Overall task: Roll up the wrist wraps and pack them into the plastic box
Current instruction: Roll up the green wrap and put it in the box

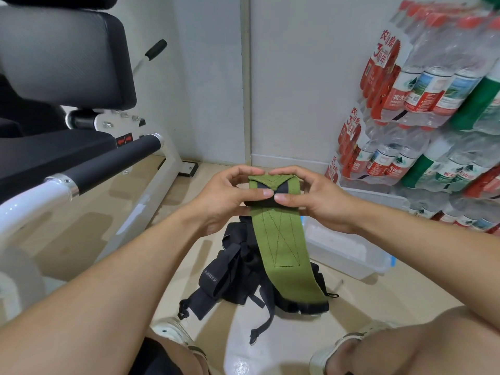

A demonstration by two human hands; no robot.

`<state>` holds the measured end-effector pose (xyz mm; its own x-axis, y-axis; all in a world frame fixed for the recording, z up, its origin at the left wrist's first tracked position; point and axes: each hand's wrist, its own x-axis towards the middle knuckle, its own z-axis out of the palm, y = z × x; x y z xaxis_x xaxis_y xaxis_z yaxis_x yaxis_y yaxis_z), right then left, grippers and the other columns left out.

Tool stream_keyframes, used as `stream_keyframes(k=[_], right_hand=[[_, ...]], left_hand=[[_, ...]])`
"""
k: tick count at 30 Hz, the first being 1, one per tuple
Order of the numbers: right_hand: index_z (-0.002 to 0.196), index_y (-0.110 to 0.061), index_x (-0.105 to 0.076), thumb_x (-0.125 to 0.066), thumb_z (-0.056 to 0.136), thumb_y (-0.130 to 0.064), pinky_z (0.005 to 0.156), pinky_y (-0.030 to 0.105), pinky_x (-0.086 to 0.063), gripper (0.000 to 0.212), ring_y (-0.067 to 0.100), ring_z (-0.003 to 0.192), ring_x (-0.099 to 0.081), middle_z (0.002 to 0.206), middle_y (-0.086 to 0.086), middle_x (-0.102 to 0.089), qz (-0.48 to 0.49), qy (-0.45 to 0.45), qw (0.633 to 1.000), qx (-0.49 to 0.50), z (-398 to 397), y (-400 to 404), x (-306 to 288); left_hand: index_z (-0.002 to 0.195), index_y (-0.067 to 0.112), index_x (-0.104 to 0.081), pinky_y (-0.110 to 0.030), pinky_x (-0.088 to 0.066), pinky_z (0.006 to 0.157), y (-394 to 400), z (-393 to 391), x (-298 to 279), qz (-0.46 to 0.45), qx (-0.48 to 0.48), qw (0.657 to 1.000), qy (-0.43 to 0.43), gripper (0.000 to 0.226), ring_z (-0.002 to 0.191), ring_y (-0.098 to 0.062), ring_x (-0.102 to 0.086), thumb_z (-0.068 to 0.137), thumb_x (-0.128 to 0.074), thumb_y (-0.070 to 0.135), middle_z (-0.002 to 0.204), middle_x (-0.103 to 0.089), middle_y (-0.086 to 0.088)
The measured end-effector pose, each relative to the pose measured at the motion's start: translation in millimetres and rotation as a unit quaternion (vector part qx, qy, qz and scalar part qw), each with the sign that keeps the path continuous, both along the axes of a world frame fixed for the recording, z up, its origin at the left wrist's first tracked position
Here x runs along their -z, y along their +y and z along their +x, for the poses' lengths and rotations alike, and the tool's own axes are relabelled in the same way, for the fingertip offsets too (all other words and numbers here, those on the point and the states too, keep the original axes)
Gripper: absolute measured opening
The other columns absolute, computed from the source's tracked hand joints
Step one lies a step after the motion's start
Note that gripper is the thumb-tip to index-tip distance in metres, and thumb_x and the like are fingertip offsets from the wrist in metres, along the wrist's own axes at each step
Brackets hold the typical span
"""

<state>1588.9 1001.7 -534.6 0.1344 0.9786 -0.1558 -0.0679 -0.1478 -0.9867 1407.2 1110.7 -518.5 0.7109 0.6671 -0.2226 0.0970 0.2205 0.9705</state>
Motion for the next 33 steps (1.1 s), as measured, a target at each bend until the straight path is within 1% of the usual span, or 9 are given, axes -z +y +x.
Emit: stream_keyframes(k=[5, 9, 12, 15, 18, 21, 23, 29, 33], right_hand=[[0.125, -0.023, -0.068, -0.08, 0.077, -0.005, 0.092, 0.045, -0.06, 0.053, 0.033, 0.111, -0.071, 0.127, 0.022, -0.066, 0.024, -0.012, 1.0, 0.009, -1.9, 0.7, 1.5], [0.128, -0.017, -0.066, -0.075, 0.083, 0.007, 0.089, 0.04, -0.061, 0.052, 0.026, 0.104, -0.073, 0.124, 0.017, -0.067, 0.025, -0.029, 0.999, -0.001, -2.8, -0.6, 1.3], [0.13, -0.017, -0.065, -0.073, 0.083, 0.01, 0.087, 0.038, -0.062, 0.054, 0.023, 0.101, -0.074, 0.12, 0.01, -0.07, 0.022, -0.028, 0.999, -0.007, -4.1, -2.7, -0.8], [0.135, -0.027, -0.061, -0.078, 0.081, 0.003, 0.092, 0.04, -0.06, 0.065, 0.024, 0.109, -0.073, 0.127, 0.006, -0.069, 0.01, -0.028, 0.999, -0.012, -2.0, -0.8, -3.1], [0.137, -0.041, -0.056, -0.093, 0.067, -0.027, 0.107, 0.051, -0.05, 0.081, 0.021, 0.125, -0.064, 0.139, 0.0, -0.063, -0.025, -0.006, 1.0, -0.008, 1.5, 2.0, -2.4], [0.138, -0.03, -0.056, -0.08, 0.078, -0.032, 0.11, 0.052, -0.047, 0.065, 0.024, 0.124, -0.066, 0.135, 0.002, -0.067, -0.042, 0.048, 0.998, -0.021, -0.3, 2.3, -3.1], [0.138, -0.024, -0.057, -0.072, 0.085, -0.029, 0.107, 0.05, -0.05, 0.055, 0.027, 0.121, -0.067, 0.132, 0.004, -0.069, -0.044, 0.048, 0.997, -0.035, -4.2, 0.7, -3.1], [0.13, -0.018, -0.057, -0.069, 0.091, -0.01, 0.087, 0.035, -0.06, 0.041, 0.02, 0.11, -0.071, 0.12, 0.002, -0.072, -0.021, 0.041, 0.999, -0.001, -4.5, 2.9, 0.3], [0.123, -0.022, -0.061, -0.075, 0.082, -0.009, 0.086, 0.044, -0.061, 0.046, 0.02, 0.106, -0.072, 0.119, 0.0, -0.067, -0.004, 0.026, 1.0, -0.002, -1.1, 2.8, 2.6]], left_hand=[[0.123, 0.011, -0.065, -0.049, -0.056, 0.091, 0.2, -0.2, -1.0, -0.047, 0.012, 0.998, 0.028, 0.058, 0.088, -0.022, -0.067, 0.072, -0.08, 0.036, 0.102, -0.07, -0.008], [0.124, 0.009, -0.064, -0.027, -0.057, 0.055, 2.0, -0.4, -0.4, -0.062, 0.006, 0.997, 0.037, 0.046, 0.07, -0.017, -0.072, 0.083, -0.08, 0.021, 0.096, -0.073, -0.005], [0.123, 0.008, -0.065, -0.024, -0.053, 0.047, 3.5, -0.4, -1.4, -0.065, 0.0, 0.997, 0.035, 0.043, 0.066, -0.019, -0.071, 0.083, -0.079, 0.012, 0.094, -0.073, -0.005], [0.121, 0.011, -0.066, -0.028, -0.056, 0.052, 6.1, 0.5, -2.7, -0.036, -0.011, 0.999, 0.027, 0.043, 0.074, -0.02, -0.072, 0.081, -0.081, 0.007, 0.094, -0.074, -0.001], [0.117, 0.013, -0.066, -0.038, -0.061, 0.064, 8.0, 2.5, -1.4, -0.015, -0.02, 1.0, 0.015, 0.044, 0.08, -0.02, -0.073, 0.078, -0.082, 0.001, 0.107, -0.072, -0.004], [0.116, 0.013, -0.066, -0.058, -0.059, 0.087, 7.0, 1.9, -0.9, 0.007, -0.028, 0.999, 0.012, 0.047, 0.094, -0.03, -0.074, 0.075, -0.083, -0.002, 0.122, -0.069, -0.006], [0.118, 0.012, -0.066, -0.062, -0.056, 0.089, 4.9, 1.1, -1.5, 0.018, -0.027, 0.999, 0.015, 0.051, 0.101, -0.035, -0.073, 0.074, -0.084, -0.004, 0.126, -0.068, -0.005], [0.126, 0.013, -0.063, -0.053, -0.06, 0.088, 3.2, -1.2, -0.7, -0.006, -0.01, 1.0, 0.01, 0.057, 0.097, -0.028, -0.074, 0.075, -0.082, -0.006, 0.124, -0.07, -0.007], [0.124, 0.009, -0.066, -0.036, -0.062, 0.072, -0.2, -4.1, -5.1, -0.046, 0.017, 0.999, 0.021, 0.036, 0.087, -0.02, -0.073, 0.089, -0.074, 0.019, 0.11, -0.072, -0.009]])
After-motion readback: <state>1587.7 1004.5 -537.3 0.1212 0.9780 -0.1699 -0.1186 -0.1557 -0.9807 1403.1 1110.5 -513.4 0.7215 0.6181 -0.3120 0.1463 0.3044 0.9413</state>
